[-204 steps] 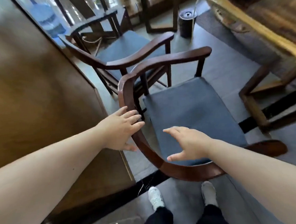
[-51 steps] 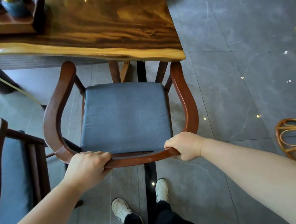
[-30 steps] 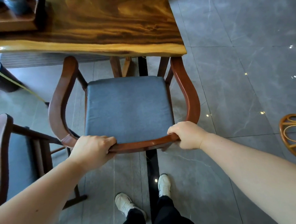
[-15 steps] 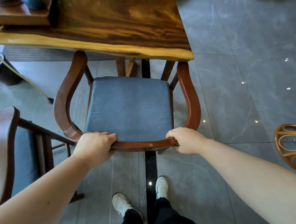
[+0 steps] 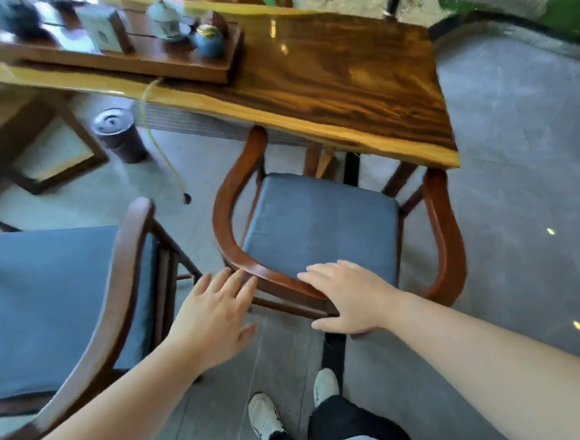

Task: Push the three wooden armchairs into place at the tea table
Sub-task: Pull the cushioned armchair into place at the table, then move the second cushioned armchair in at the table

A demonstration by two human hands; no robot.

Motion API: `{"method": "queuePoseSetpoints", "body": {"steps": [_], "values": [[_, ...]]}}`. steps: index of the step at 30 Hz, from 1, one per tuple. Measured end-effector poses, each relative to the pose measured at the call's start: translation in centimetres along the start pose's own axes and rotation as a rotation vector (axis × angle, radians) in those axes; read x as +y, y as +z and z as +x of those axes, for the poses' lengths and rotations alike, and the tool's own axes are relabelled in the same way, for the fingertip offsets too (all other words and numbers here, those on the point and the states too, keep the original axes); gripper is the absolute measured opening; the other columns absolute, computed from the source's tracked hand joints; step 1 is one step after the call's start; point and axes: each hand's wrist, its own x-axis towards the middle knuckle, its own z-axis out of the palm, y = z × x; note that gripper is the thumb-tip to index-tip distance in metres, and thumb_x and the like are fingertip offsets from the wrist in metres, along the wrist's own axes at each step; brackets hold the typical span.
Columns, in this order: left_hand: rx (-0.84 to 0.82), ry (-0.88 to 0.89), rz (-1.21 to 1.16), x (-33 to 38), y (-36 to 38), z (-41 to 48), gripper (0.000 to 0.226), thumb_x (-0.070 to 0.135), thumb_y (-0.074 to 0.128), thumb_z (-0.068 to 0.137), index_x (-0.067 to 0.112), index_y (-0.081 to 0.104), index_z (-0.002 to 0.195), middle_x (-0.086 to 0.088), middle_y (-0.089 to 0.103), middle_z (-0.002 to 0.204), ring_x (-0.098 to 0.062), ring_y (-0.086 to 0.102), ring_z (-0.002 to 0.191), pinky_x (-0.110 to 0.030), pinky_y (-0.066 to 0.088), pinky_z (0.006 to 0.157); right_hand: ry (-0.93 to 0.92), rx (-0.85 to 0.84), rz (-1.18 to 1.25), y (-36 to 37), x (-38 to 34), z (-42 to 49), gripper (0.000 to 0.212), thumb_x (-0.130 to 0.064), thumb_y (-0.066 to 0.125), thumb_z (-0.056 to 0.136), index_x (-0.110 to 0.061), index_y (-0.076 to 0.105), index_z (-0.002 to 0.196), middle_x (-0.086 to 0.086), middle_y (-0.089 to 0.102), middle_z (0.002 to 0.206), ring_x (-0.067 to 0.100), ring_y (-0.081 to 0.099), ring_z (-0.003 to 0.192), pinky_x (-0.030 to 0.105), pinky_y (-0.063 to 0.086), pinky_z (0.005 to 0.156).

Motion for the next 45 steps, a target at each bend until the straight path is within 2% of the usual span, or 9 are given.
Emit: {"method": "queuePoseSetpoints", "body": {"steps": [4, 8, 14, 19, 25, 33, 41, 43, 45], "values": [[-0.05, -0.189, 0.033, -2.4, -1.1, -4.4, 0.079, 0.053, 0.077, 0.063, 0.008, 0.057, 0.124, -0.017, 0.062, 0.121, -0.038, 0.055, 0.113, -0.054, 0.047, 0.093, -0.168, 0.025, -0.061, -1.2, -2.6, 5.0, 0.083, -0.061, 0.056, 0.085, -0.022, 0.023, 0.15, 0.006, 0.03, 0.156, 0.023, 0.027, 0.14, 0.042, 0.02, 0.115], [-0.1, -0.438, 0.068, -4.4, -1.8, -9.2, 0.076, 0.056, 0.072, 0.069, 0.009, 0.056, 0.127, -0.017, 0.061, 0.124, -0.041, 0.053, 0.116, -0.055, 0.046, 0.095, -0.382, -0.006, -0.111, -2.1, -5.6, 10.9, 0.083, -0.063, 0.053, 0.086, -0.025, 0.02, 0.151, 0.004, 0.026, 0.158, 0.021, 0.021, 0.143, 0.042, 0.015, 0.117], [-0.212, -0.723, 0.105, -5.7, -1.9, -15.6, 0.077, 0.06, 0.065, 0.073, 0.01, 0.051, 0.13, -0.017, 0.057, 0.128, -0.041, 0.048, 0.12, -0.053, 0.04, 0.1, -0.609, -0.044, -0.167, -2.3, -9.7, 17.2, 0.084, -0.062, 0.057, 0.084, -0.026, 0.022, 0.151, 0.007, 0.027, 0.157, 0.022, 0.023, 0.142, 0.041, 0.018, 0.116], [-0.283, -0.885, 0.079, -7.0, -0.5, -19.4, 0.078, 0.067, 0.043, 0.082, 0.017, 0.032, 0.142, -0.014, 0.041, 0.145, -0.037, 0.031, 0.134, -0.052, 0.024, 0.11, -0.728, -0.134, -0.204, -2.1, -13.0, 21.3, 0.085, -0.061, 0.059, 0.082, -0.026, 0.022, 0.151, 0.006, 0.027, 0.157, 0.021, 0.022, 0.142, 0.044, 0.019, 0.116], [-0.267, -0.946, 0.022, -9.6, 2.1, -19.9, 0.079, 0.065, 0.045, 0.082, 0.017, 0.028, 0.142, -0.014, 0.04, 0.146, -0.037, 0.029, 0.135, -0.053, 0.022, 0.11, -0.817, -0.194, -0.297, -1.6, -17.8, 27.3, 0.086, -0.056, 0.066, 0.079, -0.024, 0.027, 0.148, 0.005, 0.033, 0.153, 0.022, 0.028, 0.138, 0.045, 0.024, 0.113], [-0.266, -0.97, -0.119, -14.6, 6.8, -19.0, 0.083, 0.066, 0.051, 0.078, 0.016, 0.027, 0.139, -0.015, 0.038, 0.144, -0.037, 0.028, 0.132, -0.053, 0.023, 0.109, -0.787, -0.313, -0.455, -0.1, -21.4, 37.4, 0.082, -0.059, 0.068, 0.072, -0.025, 0.037, 0.14, 0.003, 0.046, 0.142, 0.025, 0.042, 0.129, 0.044, 0.036, 0.105], [-0.314, -1.063, -0.274, -16.4, 10.1, -15.6, 0.09, 0.076, 0.046, 0.073, 0.015, 0.031, 0.137, -0.012, 0.046, 0.137, -0.035, 0.036, 0.125, -0.053, 0.03, 0.106, -0.903, -0.577, -0.661, 1.2, -21.6, 45.6, 0.097, -0.078, 0.065, 0.061, -0.03, 0.035, 0.141, -0.001, 0.045, 0.141, 0.023, 0.037, 0.132, 0.052, 0.026, 0.109], [-0.349, -1.081, -0.297, -16.4, 10.7, -15.5, 0.094, 0.082, 0.04, 0.07, 0.015, 0.031, 0.136, -0.01, 0.049, 0.133, -0.033, 0.041, 0.121, -0.051, 0.035, 0.102, -0.92, -0.639, -0.717, 1.3, -21.5, 47.2, 0.099, -0.087, 0.058, 0.057, -0.028, 0.043, 0.135, -0.001, 0.051, 0.134, 0.024, 0.044, 0.126, 0.05, 0.031, 0.106], [-0.385, -1.107, -0.334, -16.0, 11.2, -15.9, 0.101, 0.089, 0.031, 0.065, 0.017, 0.031, 0.136, -0.007, 0.052, 0.129, -0.03, 0.047, 0.116, -0.048, 0.041, 0.096, -0.87, -0.727, -0.734, 1.6, -21.5, 48.3, 0.09, -0.094, 0.051, 0.052, -0.028, 0.054, 0.113, -0.001, 0.061, 0.115, 0.024, 0.055, 0.104, 0.043, 0.043, 0.093]]}}
